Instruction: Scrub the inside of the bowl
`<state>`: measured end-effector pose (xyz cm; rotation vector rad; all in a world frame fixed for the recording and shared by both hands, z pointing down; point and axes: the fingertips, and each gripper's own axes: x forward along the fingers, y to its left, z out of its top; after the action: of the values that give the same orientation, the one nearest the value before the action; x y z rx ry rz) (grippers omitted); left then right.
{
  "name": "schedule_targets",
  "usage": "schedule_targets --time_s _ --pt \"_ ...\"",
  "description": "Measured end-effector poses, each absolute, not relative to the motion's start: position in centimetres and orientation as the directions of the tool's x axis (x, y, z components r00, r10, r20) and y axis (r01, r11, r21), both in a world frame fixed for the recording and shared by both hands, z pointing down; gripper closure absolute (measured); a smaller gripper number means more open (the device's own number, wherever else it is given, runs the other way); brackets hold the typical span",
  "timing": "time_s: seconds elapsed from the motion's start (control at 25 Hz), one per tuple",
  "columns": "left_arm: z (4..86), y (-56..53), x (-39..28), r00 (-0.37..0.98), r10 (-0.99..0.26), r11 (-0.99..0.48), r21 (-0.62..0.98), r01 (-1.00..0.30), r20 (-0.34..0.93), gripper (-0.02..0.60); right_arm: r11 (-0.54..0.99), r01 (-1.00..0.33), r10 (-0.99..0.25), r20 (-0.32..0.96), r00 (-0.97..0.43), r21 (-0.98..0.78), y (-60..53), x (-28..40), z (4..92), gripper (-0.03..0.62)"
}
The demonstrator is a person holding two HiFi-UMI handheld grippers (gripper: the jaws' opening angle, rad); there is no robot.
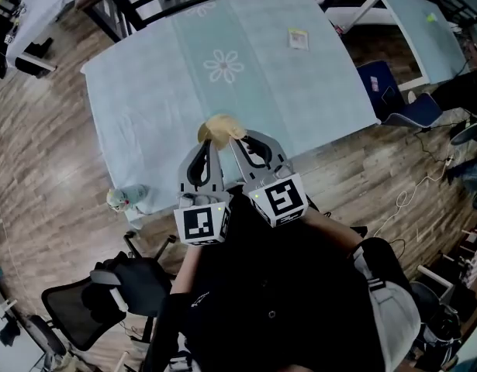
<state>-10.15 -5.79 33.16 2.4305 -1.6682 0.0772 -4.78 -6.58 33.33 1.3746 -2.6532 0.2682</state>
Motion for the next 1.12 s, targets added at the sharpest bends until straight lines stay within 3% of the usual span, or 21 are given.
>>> schedule_targets --time_s 0.28,1.12 --pt "29.6 -5.4 -10.0 0.341 -0.94 -0.341 0.07 -0.938 -0.005 0.568 0.586 -0.807 -0.803 0.084 -0.59 -0.072 -5.9 -4.4 31.0 0.557" --pt "31.3 -4.8 -10.5 0.294 -0.955 -0.29 0.093 -0.953 0.031 0.568 0.602 -0.797 -0.794 0.075 -0.604 -0.045 -4.5 -4.0 31.1 0.559"
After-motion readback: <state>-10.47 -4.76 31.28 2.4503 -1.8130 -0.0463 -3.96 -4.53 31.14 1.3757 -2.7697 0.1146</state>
